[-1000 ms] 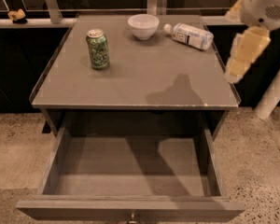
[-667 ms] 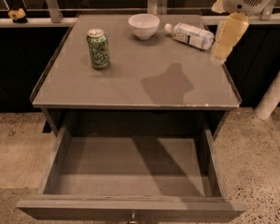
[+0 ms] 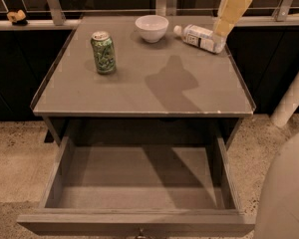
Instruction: Place blue plastic bottle into top drawer
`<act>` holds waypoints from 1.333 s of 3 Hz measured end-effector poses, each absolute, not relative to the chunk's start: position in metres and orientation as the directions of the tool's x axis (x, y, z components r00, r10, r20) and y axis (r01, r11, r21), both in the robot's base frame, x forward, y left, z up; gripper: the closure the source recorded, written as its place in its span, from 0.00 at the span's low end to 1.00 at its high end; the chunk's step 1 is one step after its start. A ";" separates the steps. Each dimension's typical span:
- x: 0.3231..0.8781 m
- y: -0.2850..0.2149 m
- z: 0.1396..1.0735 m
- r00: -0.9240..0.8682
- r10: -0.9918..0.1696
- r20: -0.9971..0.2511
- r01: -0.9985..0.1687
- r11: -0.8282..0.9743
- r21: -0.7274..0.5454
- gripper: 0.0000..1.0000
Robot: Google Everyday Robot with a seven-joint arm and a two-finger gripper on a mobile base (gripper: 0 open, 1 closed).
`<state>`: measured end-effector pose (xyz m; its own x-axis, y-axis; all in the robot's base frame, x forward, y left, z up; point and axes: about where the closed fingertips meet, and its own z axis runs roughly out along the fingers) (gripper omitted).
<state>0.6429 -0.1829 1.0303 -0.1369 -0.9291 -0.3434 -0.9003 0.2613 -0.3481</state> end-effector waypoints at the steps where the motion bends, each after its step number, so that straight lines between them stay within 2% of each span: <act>1: 0.643 -0.183 1.030 -0.137 -0.929 -0.343 -0.900 0.261 -0.348 0.00; 2: 0.655 -0.195 1.032 -0.134 -0.919 -0.370 -0.891 0.275 -0.360 0.00; 3: 0.711 -0.223 1.012 -0.100 -0.885 -0.455 -0.856 0.310 -0.414 0.00; 4: 0.711 -0.223 1.012 -0.100 -0.885 -0.455 -0.856 0.310 -0.414 0.00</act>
Offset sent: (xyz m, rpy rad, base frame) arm 0.0422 -0.0573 0.0220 0.0662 -0.0162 -0.0127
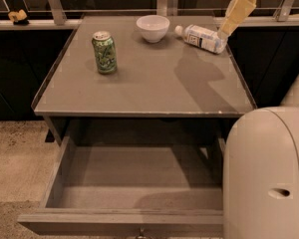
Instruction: Place blue plastic bottle into top drawer
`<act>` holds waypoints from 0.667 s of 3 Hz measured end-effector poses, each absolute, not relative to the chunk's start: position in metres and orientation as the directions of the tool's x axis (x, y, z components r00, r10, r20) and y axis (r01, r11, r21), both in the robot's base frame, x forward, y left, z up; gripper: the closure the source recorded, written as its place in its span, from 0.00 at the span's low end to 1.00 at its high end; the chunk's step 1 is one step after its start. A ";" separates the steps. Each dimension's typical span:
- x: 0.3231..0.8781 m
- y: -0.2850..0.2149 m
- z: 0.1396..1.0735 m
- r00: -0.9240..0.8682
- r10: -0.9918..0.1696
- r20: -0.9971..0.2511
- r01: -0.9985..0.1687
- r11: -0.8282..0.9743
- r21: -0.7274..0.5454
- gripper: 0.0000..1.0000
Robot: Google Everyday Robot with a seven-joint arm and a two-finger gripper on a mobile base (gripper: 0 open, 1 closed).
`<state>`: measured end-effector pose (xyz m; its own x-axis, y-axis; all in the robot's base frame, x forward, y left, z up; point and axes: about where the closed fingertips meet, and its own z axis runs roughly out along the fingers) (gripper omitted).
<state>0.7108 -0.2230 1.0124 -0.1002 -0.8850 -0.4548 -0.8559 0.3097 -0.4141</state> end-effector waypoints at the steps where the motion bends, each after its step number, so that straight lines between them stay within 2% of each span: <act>1: 0.722 -0.226 1.003 -0.084 -0.873 -0.480 -0.850 0.314 -0.423 0.00; 2: 0.733 -0.232 0.984 -0.072 -0.854 -0.516 -0.852 0.322 -0.414 0.00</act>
Offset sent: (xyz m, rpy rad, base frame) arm 0.1071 -0.0724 0.0179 0.1073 0.0087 0.0423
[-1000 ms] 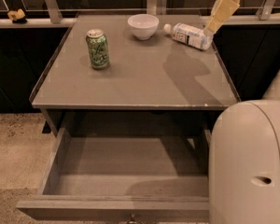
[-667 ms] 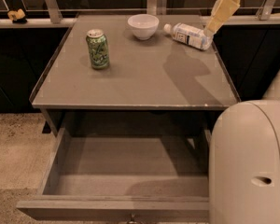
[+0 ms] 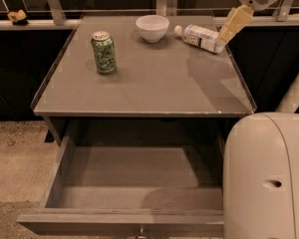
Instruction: Place blue plastic bottle into top drawer
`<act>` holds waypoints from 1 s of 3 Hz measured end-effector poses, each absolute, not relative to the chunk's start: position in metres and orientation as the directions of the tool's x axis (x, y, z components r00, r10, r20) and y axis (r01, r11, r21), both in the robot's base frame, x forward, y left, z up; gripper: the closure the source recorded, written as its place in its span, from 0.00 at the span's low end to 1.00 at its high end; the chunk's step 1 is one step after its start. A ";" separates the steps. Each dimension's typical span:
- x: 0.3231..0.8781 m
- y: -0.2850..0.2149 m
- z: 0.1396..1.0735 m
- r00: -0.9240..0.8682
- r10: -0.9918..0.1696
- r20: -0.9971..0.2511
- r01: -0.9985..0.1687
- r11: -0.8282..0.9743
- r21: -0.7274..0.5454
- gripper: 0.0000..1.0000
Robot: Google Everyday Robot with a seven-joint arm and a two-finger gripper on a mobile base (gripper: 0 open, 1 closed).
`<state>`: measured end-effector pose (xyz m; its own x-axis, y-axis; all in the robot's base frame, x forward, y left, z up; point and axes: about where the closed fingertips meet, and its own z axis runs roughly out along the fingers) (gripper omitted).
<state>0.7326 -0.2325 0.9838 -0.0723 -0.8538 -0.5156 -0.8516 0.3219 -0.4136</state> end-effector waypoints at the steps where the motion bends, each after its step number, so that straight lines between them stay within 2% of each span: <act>1: 0.762 -0.214 0.944 -0.066 -0.858 -0.509 -0.867 0.302 -0.397 0.00; 3: 0.771 -0.208 0.935 -0.053 -0.855 -0.516 -0.867 0.295 -0.401 0.00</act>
Offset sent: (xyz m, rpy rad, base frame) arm 0.1839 -0.0433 0.0492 -0.0581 0.0741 0.0529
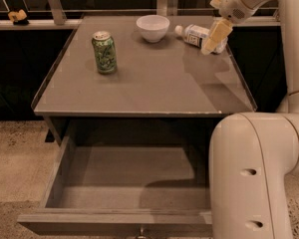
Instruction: Place blue plastic bottle into top drawer
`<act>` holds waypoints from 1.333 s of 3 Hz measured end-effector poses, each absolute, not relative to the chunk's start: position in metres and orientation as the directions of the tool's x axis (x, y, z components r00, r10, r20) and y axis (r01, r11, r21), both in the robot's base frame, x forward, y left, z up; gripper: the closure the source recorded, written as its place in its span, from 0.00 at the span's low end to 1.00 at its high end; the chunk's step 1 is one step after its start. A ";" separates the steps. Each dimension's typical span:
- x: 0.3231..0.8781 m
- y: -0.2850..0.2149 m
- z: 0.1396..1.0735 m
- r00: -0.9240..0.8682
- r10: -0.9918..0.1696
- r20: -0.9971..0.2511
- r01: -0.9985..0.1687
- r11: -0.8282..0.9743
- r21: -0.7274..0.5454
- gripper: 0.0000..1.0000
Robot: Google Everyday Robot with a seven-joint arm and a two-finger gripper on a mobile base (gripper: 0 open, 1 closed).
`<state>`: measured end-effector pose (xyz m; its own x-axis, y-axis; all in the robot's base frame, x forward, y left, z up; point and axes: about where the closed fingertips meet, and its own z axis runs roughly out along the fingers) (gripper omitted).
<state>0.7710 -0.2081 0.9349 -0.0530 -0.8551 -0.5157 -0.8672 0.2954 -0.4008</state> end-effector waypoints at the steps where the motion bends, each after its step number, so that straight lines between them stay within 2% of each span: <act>1: 0.780 -0.199 0.920 -0.033 -0.849 -0.527 -0.875 0.279 -0.395 0.00; 3: 0.797 -0.190 0.918 -0.029 -0.857 -0.514 -0.858 0.285 -0.427 0.00; 4: 0.796 -0.201 0.924 -0.031 -0.848 -0.529 -0.844 0.305 -0.440 0.00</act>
Offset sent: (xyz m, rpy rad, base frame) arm 0.1345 -0.0366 0.0464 0.0058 -0.0020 0.0349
